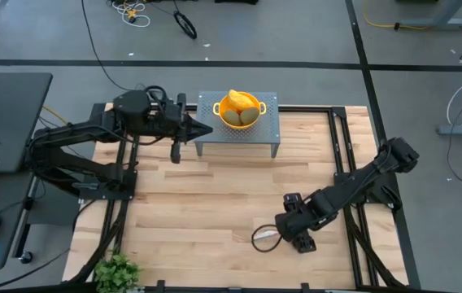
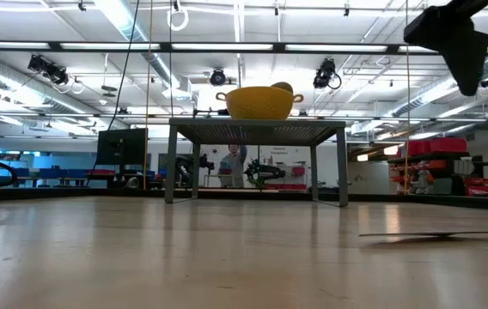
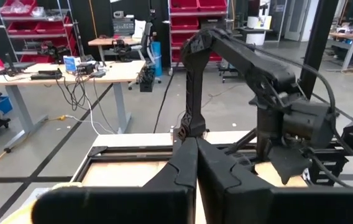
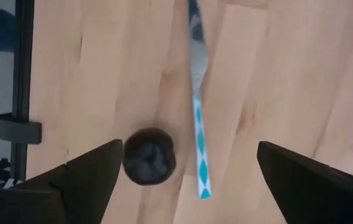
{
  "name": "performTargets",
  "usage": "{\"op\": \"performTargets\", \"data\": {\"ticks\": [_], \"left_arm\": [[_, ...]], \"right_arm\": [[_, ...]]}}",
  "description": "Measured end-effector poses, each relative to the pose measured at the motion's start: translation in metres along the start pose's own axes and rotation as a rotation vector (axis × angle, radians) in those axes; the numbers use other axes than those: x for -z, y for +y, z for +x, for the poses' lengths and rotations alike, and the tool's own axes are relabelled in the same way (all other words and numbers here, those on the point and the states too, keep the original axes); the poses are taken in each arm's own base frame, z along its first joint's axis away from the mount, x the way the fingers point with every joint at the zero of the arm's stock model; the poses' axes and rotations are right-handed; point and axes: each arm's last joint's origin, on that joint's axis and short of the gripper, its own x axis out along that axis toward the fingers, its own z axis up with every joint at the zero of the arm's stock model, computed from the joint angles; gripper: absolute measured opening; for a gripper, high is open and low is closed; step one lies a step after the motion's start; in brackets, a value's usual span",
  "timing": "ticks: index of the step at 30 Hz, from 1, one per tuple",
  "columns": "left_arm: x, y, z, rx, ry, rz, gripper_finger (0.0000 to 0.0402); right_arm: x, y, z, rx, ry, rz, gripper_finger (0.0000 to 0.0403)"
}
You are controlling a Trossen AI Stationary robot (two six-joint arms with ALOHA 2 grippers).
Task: Pick & Place Fruit
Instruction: Put the black plum into the yellow strainer bowl on the shelf
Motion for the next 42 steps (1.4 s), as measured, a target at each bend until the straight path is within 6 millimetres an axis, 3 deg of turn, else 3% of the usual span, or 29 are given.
{"op": "performTargets", "data": {"ticks": [11,21,30,42], "left_arm": [[-0.004,-0.001,-0.009,-0.002,-0.019,0.021,0.0008],[-0.004,-0.001,-0.009,-0.001,-0.013,0.033,0.0007],[-0.004,-0.001,-0.009,-0.001,-0.012,0.032,0.0005],[-0.004,-0.001,-0.009,-0.001,-0.013,0.028,0.0008]], "right_arm": [[0.008,0.041,0.035,0.016,0.091,-0.088,0.0383],[0.013,0.058,0.049,0.017,0.112,-0.133,0.0383],[0.011,0.060,0.068,0.043,0.137,-0.135,0.0383],[0.039,0.043,0.094,0.108,0.258,-0.136,0.0383]]}}
